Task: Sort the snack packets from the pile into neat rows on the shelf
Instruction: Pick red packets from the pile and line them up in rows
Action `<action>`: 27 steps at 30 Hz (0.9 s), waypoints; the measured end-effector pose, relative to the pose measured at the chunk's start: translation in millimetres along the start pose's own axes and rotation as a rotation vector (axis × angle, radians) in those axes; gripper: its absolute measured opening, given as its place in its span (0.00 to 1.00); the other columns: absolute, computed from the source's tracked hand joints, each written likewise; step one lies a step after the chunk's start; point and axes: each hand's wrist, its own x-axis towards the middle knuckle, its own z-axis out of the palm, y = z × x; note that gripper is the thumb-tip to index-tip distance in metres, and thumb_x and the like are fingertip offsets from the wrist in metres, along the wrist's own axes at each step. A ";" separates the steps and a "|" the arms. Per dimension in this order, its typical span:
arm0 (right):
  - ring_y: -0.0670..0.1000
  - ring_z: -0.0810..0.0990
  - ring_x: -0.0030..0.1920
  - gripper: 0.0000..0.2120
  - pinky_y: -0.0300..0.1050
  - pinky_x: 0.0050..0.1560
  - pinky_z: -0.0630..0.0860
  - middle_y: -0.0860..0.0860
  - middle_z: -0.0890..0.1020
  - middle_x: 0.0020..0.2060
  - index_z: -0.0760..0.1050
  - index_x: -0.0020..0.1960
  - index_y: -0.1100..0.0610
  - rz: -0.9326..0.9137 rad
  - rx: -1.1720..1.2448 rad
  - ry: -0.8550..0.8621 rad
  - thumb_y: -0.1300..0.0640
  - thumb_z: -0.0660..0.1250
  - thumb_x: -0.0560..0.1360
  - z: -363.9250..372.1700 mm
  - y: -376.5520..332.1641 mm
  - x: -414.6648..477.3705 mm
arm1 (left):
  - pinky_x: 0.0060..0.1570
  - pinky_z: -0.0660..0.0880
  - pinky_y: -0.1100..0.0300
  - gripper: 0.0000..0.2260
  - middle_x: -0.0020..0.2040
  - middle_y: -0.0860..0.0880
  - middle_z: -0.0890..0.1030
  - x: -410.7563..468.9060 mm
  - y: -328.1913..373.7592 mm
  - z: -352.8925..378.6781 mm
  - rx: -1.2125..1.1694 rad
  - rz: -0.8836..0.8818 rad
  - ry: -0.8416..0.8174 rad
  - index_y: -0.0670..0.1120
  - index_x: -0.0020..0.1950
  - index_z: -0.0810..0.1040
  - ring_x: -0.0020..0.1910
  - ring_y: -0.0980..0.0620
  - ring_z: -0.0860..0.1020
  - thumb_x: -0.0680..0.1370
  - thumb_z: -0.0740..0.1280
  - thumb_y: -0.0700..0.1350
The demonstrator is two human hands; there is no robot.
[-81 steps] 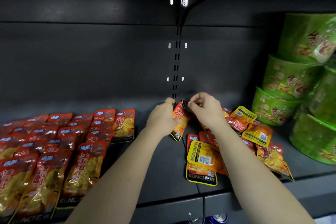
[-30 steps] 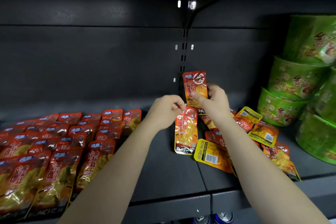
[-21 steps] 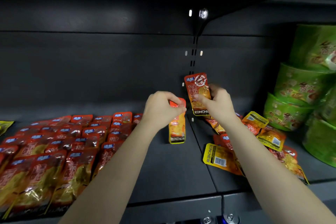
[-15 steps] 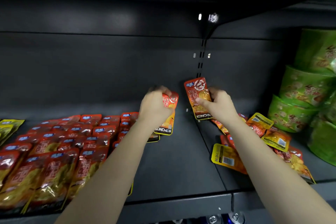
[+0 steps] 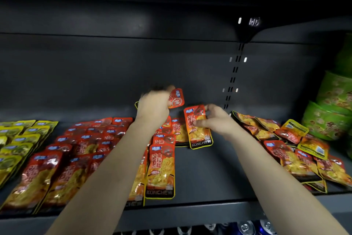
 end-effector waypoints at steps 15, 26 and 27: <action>0.46 0.72 0.24 0.08 0.35 0.21 0.65 0.52 0.78 0.30 0.75 0.48 0.61 0.229 -0.238 -0.020 0.60 0.72 0.73 38.4 13.7 2.3 | 0.67 0.62 0.48 0.23 0.64 0.47 0.77 -10.6 -20.1 10.3 -0.009 0.009 -0.007 0.51 0.70 0.68 0.65 0.44 0.72 0.76 0.67 0.39; 0.53 0.76 0.48 0.21 0.43 0.43 0.70 0.54 0.78 0.50 0.70 0.51 0.58 0.180 -0.430 0.104 0.56 0.78 0.66 41.5 15.0 1.4 | 0.66 0.61 0.48 0.22 0.62 0.47 0.78 -10.7 -16.6 8.2 -0.104 0.011 0.029 0.50 0.68 0.69 0.63 0.44 0.74 0.76 0.67 0.38; 0.53 0.76 0.47 0.20 0.43 0.42 0.70 0.54 0.78 0.49 0.70 0.51 0.58 0.181 -0.429 0.091 0.55 0.77 0.67 40.8 15.1 1.5 | 0.66 0.62 0.48 0.21 0.61 0.47 0.78 -10.5 -16.0 7.6 -0.125 0.009 0.032 0.50 0.68 0.68 0.63 0.44 0.74 0.77 0.67 0.38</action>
